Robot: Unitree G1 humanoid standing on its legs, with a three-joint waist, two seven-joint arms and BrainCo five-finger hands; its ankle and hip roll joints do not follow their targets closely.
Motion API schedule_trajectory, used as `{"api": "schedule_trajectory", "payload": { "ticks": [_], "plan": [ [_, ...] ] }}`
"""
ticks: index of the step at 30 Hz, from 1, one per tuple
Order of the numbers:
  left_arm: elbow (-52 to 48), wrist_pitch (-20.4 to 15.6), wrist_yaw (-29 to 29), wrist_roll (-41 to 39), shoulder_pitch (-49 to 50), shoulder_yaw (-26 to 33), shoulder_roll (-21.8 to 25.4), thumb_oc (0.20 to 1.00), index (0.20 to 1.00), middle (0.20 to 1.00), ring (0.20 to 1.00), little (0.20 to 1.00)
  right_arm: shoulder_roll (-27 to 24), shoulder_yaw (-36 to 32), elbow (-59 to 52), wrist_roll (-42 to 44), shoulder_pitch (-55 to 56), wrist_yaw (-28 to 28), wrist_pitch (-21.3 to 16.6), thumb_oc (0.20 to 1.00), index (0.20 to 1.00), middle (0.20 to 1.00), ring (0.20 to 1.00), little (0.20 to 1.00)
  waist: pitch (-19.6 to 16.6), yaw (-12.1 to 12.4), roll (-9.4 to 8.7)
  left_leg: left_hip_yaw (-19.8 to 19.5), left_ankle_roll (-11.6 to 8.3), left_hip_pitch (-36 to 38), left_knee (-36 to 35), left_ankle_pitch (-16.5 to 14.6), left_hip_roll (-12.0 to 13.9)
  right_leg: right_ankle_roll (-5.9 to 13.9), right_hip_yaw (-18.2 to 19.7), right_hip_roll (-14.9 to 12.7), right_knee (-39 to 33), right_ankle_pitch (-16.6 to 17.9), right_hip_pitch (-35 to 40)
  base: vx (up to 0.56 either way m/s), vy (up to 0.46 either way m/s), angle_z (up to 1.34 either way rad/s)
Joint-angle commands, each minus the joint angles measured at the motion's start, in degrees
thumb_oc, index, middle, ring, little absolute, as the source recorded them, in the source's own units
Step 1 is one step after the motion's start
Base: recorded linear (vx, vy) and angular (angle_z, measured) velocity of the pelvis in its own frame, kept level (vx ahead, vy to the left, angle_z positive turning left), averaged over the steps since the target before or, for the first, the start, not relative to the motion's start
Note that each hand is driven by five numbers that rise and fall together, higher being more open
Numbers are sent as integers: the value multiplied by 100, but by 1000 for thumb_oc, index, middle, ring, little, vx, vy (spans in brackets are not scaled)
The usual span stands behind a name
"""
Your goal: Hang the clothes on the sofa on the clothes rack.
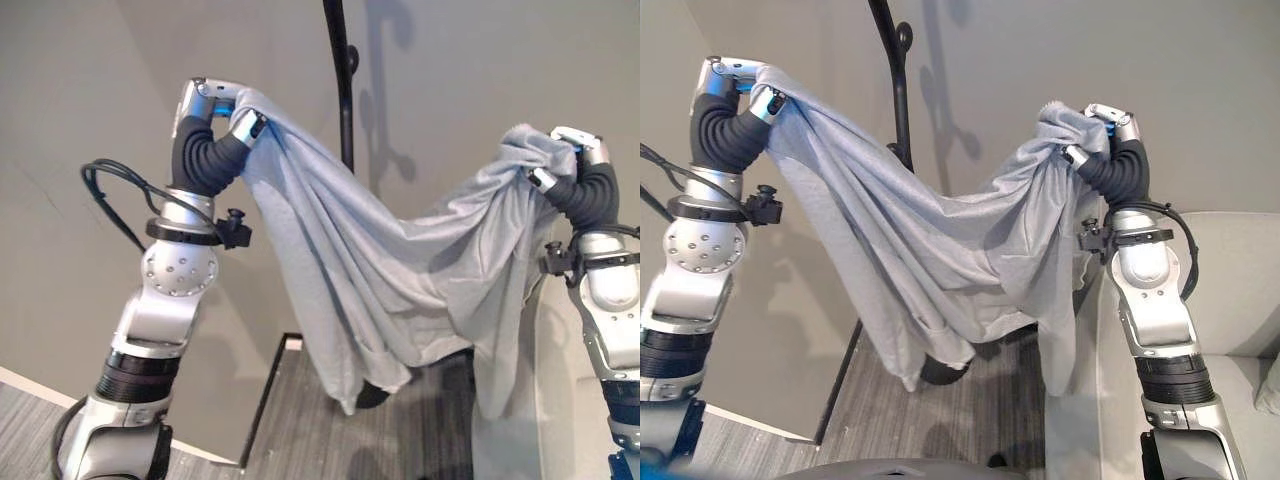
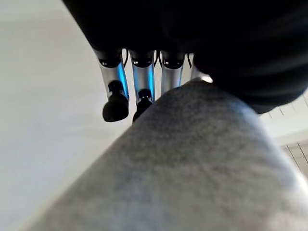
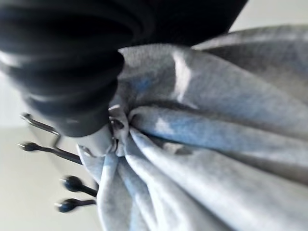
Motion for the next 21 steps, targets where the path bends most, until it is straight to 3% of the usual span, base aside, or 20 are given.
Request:
{"api": "schedule_trajectory", "payload": {
  "ticks": [1, 7, 11, 15, 16, 18, 21],
  "plan": [
    [52, -291, 64, -209, -137, 218, 402, 200, 200, 200, 200, 200, -8, -261, -166, 434, -226, 170, -496, 200, 200, 200, 200, 200, -511, 179, -331, 101, -111, 161, 64, -297, 101, 461, -119, -466, 76, -143, -37, 0, 0, 0],
    [-118, -439, 98, -375, 61, 651, 431, 200, 200, 200, 200, 200, 182, -275, -206, 1320, -295, 510, -635, 200, 200, 200, 200, 200, -556, 253, -344, 118, -127, 175, 64, -304, 109, 457, -160, -479, 76, -156, -2, 1, 1, 1],
    [-79, -447, 225, -309, 34, 795, 515, 200, 200, 200, 200, 200, 240, -218, -213, 1309, -454, 447, -680, 200, 200, 200, 200, 200, -583, 289, -341, 119, -133, 180, 64, -314, 118, 460, -186, -500, 76, -154, 5, 10, 10, 6],
    [340, -358, 555, 32, -302, 769, 1035, 200, 200, 200, 200, 200, 40, 26, 23, 952, -913, 108, -644, 200, 200, 200, 200, 200, -650, 327, -326, 116, -137, 214, 64, -386, 117, 481, -206, -518, 76, -200, 45, 26, 10, 4],
    [927, -230, 720, 364, -852, 378, 1551, 200, 200, 200, 200, 200, -324, 341, 438, 449, -1477, -258, -590, 200, 200, 200, 200, 200, -673, 335, -305, 134, -144, 220, 64, -382, 117, 505, -231, -528, 76, -193, 53, 48, 18, 6],
    [1158, -200, 749, 500, -1082, 199, 1763, 200, 200, 200, 200, 200, -435, 464, 554, 336, -1670, -355, -589, 200, 200, 200, 200, 200, -673, 337, -293, 140, -148, 235, 64, -390, 119, 515, -234, -526, 76, -200, 68, -16, 7, 2],
    [2295, -69, 919, 880, -2504, -1116, 2459, 200, 200, 200, 200, 200, -846, 1184, 1213, 87, -2654, -819, -566, 200, 200, 200, 200, 200, -710, 298, -224, 145, -170, 205, 64, -357, 107, 561, -251, -532, 76, -154, 45, 12, 8, 0]
  ]
}}
